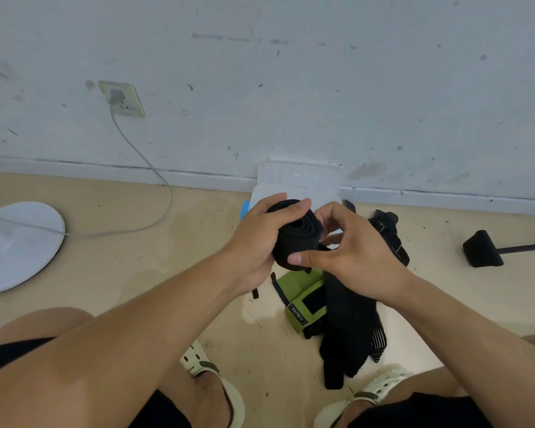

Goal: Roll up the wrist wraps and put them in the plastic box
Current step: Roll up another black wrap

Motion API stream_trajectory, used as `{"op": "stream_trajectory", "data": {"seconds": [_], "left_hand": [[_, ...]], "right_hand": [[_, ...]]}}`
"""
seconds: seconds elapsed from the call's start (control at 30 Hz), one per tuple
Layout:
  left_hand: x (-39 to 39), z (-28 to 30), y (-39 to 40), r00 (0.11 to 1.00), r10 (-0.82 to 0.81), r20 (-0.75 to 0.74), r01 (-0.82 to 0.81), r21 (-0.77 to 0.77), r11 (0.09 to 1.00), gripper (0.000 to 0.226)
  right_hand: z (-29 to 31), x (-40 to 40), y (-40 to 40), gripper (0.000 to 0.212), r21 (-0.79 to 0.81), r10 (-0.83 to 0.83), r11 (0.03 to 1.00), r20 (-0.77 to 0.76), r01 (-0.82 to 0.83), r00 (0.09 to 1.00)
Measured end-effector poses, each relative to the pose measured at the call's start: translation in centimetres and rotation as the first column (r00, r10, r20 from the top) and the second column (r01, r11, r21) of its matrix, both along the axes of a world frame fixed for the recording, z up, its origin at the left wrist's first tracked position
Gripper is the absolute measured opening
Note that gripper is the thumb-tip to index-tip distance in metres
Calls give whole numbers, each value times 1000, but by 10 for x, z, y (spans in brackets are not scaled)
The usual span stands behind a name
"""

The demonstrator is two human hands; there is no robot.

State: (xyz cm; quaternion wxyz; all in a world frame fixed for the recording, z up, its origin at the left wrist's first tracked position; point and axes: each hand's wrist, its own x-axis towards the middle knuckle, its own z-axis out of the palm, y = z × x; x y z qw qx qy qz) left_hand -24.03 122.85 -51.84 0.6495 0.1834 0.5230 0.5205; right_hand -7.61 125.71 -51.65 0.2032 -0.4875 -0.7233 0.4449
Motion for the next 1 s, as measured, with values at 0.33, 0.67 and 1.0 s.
{"op": "stream_trajectory", "data": {"seconds": [0.33,0.67,1.0], "left_hand": [[-15,5,8,996,6,-89,-6,-4,1000,84],[-23,1,8,992,-31,-123,33,14,999,71],[0,-15,4,965,225,-133,-230,-24,973,14]], "right_hand": [[-3,9,14,28,-55,-2,998,-198,-9,980],[-2,36,39,28,-88,-235,971,-170,222,957],[-13,-16,-22,23,35,-20,999,-138,25,990]]}}
